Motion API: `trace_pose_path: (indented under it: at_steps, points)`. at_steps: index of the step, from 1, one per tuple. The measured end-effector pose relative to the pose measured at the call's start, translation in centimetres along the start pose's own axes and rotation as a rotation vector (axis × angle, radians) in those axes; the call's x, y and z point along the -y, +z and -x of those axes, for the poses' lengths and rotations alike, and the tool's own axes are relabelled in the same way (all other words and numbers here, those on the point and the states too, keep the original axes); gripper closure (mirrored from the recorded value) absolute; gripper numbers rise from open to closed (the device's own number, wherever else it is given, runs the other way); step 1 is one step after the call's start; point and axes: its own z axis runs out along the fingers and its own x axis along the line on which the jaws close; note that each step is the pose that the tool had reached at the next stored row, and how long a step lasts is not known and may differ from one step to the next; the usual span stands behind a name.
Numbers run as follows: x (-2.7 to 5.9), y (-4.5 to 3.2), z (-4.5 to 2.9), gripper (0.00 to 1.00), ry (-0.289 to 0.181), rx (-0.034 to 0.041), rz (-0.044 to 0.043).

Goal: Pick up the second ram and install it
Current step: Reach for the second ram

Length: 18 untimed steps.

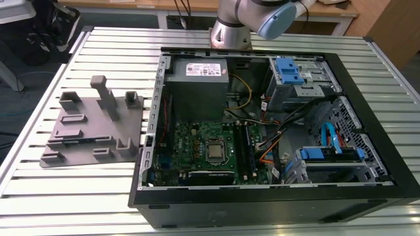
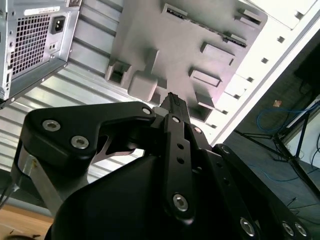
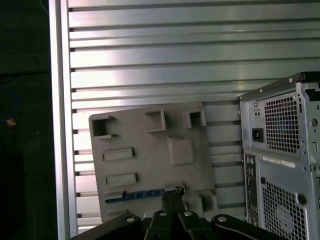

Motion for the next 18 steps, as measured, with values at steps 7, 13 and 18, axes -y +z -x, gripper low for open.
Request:
trace_pose_path:
  at_steps: [7,13,18]
  points:
    - [1.75,-0.03,-0.50,0.93,0.000,0.0000,0.0000]
    - [2.90,-0.03,-1.02,0.93,0.000,0.0000,0.0000]
    - [3.62,-0.02,-1.46,0.93,0.000,0.0000,0.0000]
